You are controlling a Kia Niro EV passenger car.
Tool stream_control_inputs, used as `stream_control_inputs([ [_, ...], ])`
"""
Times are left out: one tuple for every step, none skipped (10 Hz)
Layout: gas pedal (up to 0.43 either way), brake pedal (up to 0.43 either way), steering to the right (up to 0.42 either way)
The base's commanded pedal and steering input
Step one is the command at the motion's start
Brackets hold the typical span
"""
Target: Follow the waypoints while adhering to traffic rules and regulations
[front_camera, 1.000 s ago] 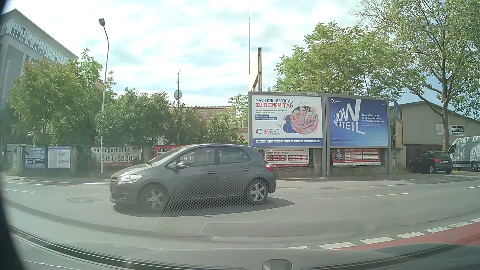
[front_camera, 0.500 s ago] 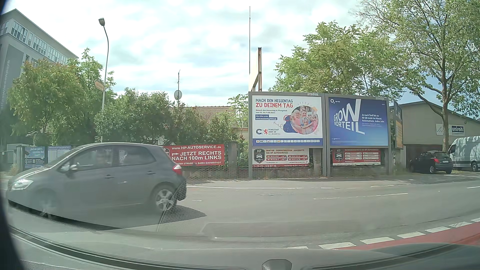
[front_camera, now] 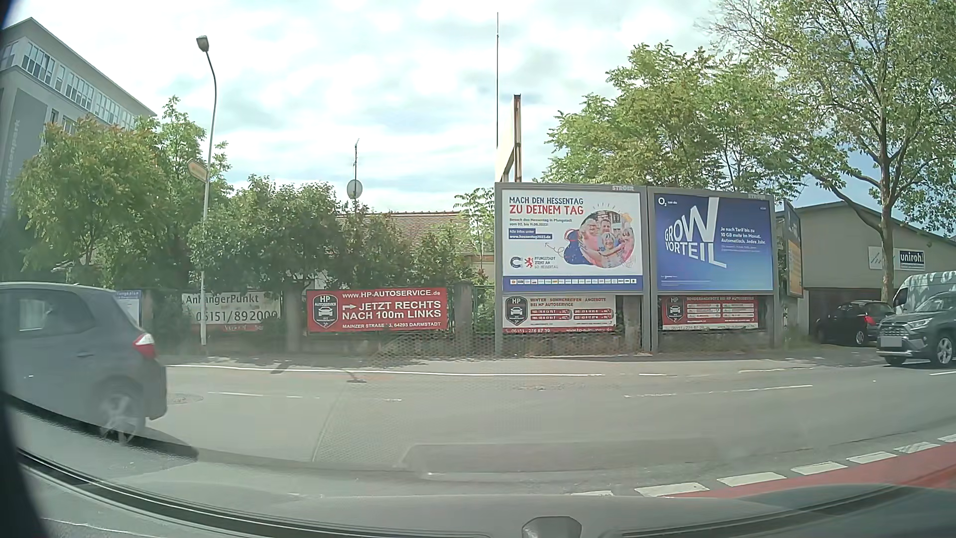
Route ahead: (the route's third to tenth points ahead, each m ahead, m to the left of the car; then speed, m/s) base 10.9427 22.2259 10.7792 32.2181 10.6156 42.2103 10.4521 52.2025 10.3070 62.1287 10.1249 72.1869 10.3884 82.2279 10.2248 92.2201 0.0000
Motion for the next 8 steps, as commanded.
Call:
stream_control_inputs([
  [0.000,0.165,-0.212],
  [0.000,0.165,-0.212],
  [0.000,0.165,-0.212],
  [0.000,0.165,-0.212],
  [0.000,0.165,-0.212],
  [0.000,0.165,-0.212],
  [0.000,0.165,-0.212],
  [0.000,0.165,-0.212],
])
